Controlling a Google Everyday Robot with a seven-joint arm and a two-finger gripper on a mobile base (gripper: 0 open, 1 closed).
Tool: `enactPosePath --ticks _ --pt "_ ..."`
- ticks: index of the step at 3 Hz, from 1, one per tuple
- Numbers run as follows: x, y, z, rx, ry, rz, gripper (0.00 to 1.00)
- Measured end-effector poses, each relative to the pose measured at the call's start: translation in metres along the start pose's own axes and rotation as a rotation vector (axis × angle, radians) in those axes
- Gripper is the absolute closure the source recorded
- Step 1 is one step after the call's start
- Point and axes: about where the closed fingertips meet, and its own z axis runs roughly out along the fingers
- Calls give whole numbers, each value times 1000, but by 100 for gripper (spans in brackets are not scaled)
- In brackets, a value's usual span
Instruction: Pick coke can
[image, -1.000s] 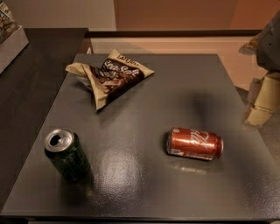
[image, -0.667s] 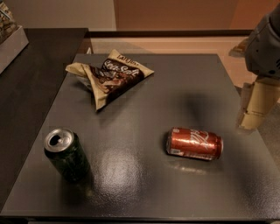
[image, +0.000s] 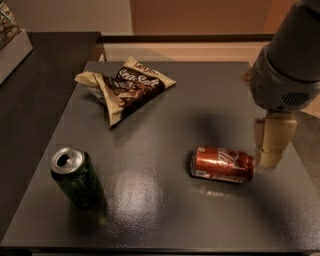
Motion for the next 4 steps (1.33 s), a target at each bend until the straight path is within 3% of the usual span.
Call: enactPosePath --ticks 2,3,4 --pt "-17 26 29 -65 49 -47 0" --pt "-18 43 51 -141 47 4 0" --pt "-21 53 63 -173 14 46 0"
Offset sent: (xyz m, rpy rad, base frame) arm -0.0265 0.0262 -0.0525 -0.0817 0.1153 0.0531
